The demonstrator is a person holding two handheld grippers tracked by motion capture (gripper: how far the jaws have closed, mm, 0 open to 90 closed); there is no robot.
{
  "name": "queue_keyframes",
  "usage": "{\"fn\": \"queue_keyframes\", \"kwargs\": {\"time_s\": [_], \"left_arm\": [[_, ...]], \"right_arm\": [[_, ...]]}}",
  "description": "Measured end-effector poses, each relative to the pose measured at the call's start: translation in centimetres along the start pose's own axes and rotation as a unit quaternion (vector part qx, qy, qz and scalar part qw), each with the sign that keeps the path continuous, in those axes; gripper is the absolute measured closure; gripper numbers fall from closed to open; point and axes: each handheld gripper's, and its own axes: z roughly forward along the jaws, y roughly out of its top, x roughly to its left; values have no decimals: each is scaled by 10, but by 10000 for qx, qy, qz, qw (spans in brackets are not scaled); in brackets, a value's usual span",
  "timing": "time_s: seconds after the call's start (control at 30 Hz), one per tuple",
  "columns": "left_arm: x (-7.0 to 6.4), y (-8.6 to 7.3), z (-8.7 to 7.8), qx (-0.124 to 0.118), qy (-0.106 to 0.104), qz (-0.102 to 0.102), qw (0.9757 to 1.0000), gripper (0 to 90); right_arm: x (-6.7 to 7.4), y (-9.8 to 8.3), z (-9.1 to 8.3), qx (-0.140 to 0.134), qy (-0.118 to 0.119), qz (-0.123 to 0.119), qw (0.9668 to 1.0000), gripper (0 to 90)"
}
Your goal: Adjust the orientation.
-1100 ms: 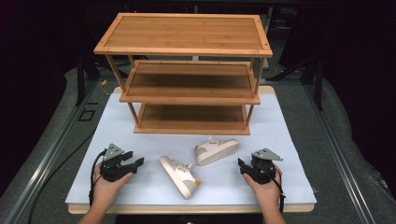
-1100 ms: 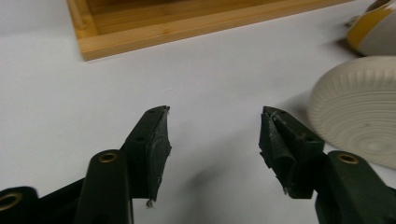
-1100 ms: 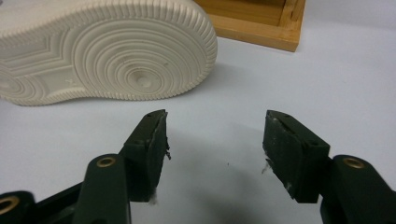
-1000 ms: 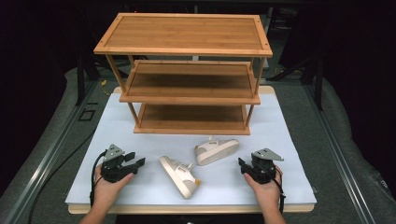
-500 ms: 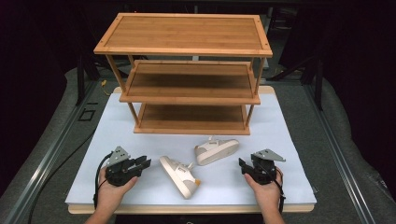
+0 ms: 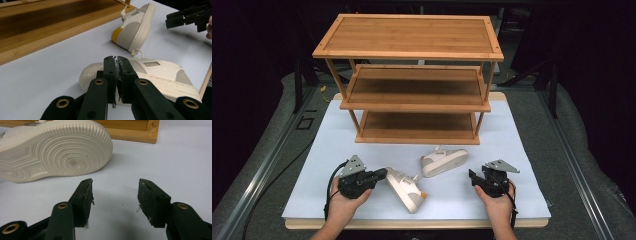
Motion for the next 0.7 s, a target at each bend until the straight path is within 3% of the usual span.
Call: {"fn": "queue_keyframes", "kwargs": {"time_s": [0.2,0.33,0.7], "left_arm": [[3,-2,1,32,-85,-54,9999,852],[3,-3,-2,64,-66,20,10000,852],[5,-15,-16,183,9,-47,9998,861]], "right_arm": [[0,0,-1,-26,0,13,10000,453],[1,0,-1,-50,37,30,10000,453],[7,1,-4,-151,89,-53,9998,453]]}}
